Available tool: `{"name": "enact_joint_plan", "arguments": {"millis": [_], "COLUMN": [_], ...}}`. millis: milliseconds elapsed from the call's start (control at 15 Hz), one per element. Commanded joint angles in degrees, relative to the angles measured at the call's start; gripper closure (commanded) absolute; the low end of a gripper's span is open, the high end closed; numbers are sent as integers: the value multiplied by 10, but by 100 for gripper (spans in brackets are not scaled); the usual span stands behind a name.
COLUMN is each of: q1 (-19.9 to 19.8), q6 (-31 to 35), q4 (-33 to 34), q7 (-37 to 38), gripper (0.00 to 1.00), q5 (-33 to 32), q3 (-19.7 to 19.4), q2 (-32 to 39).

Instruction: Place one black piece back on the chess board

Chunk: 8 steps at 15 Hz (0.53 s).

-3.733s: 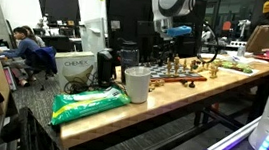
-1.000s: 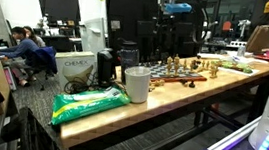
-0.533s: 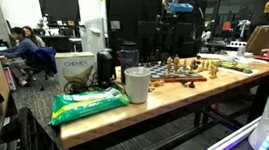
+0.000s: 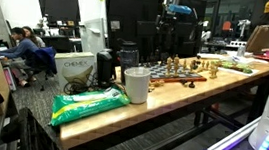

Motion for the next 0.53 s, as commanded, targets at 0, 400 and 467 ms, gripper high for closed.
{"name": "enact_joint_plan", "arguments": {"millis": [0, 400, 467], "q1": [0, -7, -10], "q6": [-2, -9, -17], "q4": [1, 34, 48], "q7": [0, 5, 8], "gripper": [0, 0, 0], "q5": [0, 10, 12], "q3": [1, -6, -9], "q2": [0, 32, 45]}}
